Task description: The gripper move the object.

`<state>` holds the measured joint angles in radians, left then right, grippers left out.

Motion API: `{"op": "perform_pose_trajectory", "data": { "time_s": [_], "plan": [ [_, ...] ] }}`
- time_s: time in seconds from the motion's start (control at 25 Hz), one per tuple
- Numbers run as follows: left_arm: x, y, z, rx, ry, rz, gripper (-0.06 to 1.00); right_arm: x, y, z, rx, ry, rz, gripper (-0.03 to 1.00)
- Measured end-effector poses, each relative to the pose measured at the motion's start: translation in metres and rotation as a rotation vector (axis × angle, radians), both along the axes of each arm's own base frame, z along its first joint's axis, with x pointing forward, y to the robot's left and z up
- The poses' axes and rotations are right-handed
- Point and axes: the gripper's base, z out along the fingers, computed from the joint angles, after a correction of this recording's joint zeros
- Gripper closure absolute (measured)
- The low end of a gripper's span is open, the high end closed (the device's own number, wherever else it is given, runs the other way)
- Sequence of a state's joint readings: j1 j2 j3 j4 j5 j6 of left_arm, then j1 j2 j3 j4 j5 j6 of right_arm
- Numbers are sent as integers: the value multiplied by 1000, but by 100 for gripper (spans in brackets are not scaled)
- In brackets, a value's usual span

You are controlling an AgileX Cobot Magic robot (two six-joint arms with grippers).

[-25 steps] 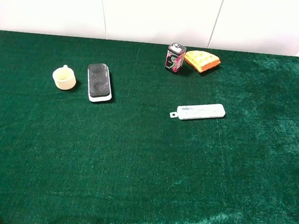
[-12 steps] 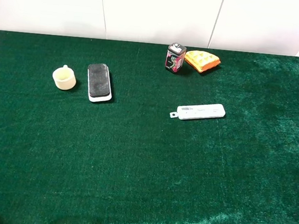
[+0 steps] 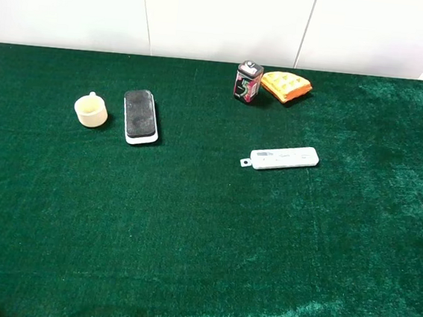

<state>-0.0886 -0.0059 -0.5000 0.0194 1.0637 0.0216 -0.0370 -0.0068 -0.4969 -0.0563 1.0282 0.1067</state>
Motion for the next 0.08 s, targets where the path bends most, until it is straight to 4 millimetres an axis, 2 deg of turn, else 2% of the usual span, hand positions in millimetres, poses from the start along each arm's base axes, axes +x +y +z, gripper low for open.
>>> {"op": "perform_pose_trajectory", "data": {
  "time_s": [0.08],
  "plan": [
    [0,0,0,0,0,0,-4,0,0,0,0,0,0,27]
  ]
}}
